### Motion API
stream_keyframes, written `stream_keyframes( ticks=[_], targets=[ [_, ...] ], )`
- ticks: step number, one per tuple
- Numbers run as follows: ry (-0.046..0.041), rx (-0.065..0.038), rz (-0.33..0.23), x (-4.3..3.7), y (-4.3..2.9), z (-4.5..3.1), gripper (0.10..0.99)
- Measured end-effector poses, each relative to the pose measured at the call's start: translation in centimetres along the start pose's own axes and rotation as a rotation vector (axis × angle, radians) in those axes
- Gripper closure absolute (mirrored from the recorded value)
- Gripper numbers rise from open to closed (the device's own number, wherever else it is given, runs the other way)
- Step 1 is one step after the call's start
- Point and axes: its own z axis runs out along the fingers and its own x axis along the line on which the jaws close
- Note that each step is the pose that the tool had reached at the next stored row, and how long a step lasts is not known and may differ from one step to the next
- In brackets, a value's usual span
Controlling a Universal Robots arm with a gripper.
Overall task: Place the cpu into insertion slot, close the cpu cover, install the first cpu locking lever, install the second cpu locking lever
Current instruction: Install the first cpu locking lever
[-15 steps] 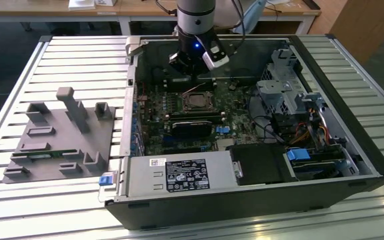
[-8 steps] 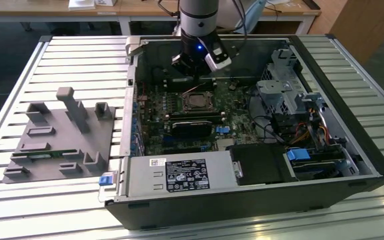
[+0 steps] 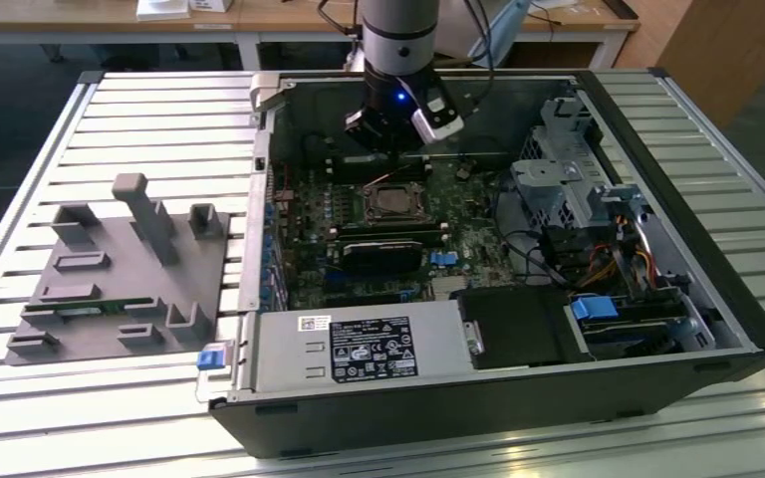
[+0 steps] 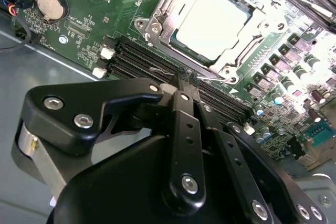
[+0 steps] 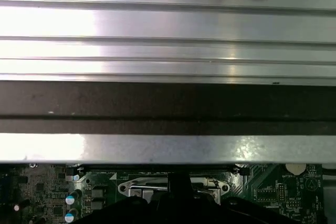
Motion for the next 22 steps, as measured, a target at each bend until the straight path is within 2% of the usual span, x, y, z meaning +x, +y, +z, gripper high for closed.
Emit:
stream_keyframes(
  ticks=[11,22],
  targets=[
    [-0.0001,0.000,0.000,-0.31,0.19,0.26,0.980],
    [0.0002,0.000,0.000,-1.14,0.35,0.86,0.980]
  ],
)
